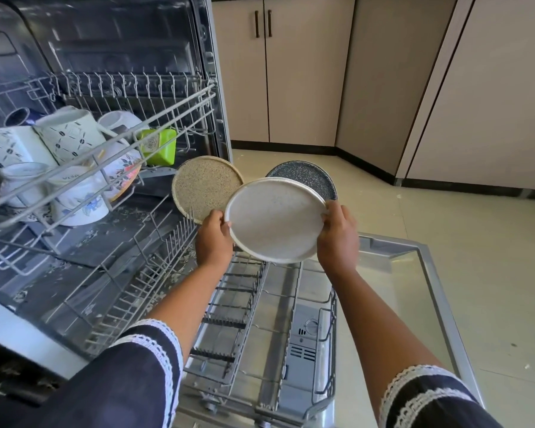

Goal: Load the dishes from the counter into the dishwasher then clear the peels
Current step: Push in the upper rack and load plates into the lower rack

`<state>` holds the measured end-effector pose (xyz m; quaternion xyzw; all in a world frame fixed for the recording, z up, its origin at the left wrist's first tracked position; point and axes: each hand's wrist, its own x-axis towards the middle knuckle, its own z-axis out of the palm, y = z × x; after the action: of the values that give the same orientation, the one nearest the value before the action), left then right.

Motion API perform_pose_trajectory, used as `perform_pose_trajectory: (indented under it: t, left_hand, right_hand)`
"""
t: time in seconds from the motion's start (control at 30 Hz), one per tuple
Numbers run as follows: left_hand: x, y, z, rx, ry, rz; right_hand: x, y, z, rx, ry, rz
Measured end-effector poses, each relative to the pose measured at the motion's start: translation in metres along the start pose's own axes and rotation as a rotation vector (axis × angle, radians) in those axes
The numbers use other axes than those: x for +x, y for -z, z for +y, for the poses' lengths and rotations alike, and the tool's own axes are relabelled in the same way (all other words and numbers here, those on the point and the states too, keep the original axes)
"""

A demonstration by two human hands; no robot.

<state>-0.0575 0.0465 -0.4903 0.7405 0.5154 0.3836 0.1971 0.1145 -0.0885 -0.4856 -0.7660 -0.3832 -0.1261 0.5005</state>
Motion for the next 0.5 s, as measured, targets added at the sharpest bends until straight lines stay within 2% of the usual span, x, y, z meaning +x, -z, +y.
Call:
perform_pose_trajectory:
  t: [0.23,0.4,0.5]
  left_hand:
    - [0.005,0.003,-0.011,-0.025,0.014,0.001]
    - [0.012,0.003,-0.004,-0.077,-0.077,0.037]
    - [0.011,0.002,-0.002,-0.063,-0.096,0.039]
  right_hand:
    - [0.002,-0.014,-0.007,-0.008,0.086,0.027]
    - [0.005,-0.007,-0.006,0.021,0.066,0.104]
    - [0.004,-0.006,-0.002,0.017,0.06,0.082]
